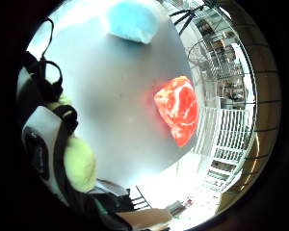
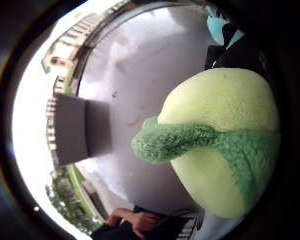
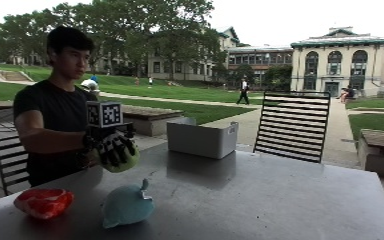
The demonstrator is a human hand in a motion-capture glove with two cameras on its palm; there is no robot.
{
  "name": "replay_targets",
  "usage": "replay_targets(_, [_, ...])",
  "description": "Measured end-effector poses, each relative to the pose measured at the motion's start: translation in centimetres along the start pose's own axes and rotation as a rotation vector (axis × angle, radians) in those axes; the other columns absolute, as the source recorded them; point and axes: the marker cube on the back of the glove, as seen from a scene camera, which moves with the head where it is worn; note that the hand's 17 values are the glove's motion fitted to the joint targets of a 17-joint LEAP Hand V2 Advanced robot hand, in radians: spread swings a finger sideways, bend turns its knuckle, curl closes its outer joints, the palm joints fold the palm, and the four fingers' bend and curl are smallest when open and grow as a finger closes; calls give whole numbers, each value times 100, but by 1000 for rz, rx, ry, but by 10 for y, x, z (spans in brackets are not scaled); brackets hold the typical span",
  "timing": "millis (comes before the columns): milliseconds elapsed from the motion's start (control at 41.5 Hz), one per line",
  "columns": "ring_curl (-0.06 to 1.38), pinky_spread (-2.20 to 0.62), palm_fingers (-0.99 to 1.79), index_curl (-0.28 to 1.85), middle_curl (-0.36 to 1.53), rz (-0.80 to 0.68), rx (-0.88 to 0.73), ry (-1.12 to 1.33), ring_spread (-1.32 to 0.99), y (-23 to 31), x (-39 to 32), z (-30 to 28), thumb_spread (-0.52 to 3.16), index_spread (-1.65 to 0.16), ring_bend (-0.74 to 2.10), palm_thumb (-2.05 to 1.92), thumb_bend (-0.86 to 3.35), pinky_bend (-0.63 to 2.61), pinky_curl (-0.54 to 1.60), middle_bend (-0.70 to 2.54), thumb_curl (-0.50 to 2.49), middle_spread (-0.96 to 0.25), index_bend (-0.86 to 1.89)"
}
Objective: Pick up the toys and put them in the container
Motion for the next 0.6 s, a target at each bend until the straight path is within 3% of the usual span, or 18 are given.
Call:
replay_targets(313, [46, -46, 93, 29, 49, -39, 149, -36, -44, -27, -61, -129, 67, -36, 97, 68, 23, 97, 40, 47, 65, -41, 21])
replay_targets(603, [45, -45, 94, 27, 50, -129, 248, -34, -46, -11, -190, -198, 73, -39, 95, 67, 18, 99, 40, 39, 70, -45, 14])
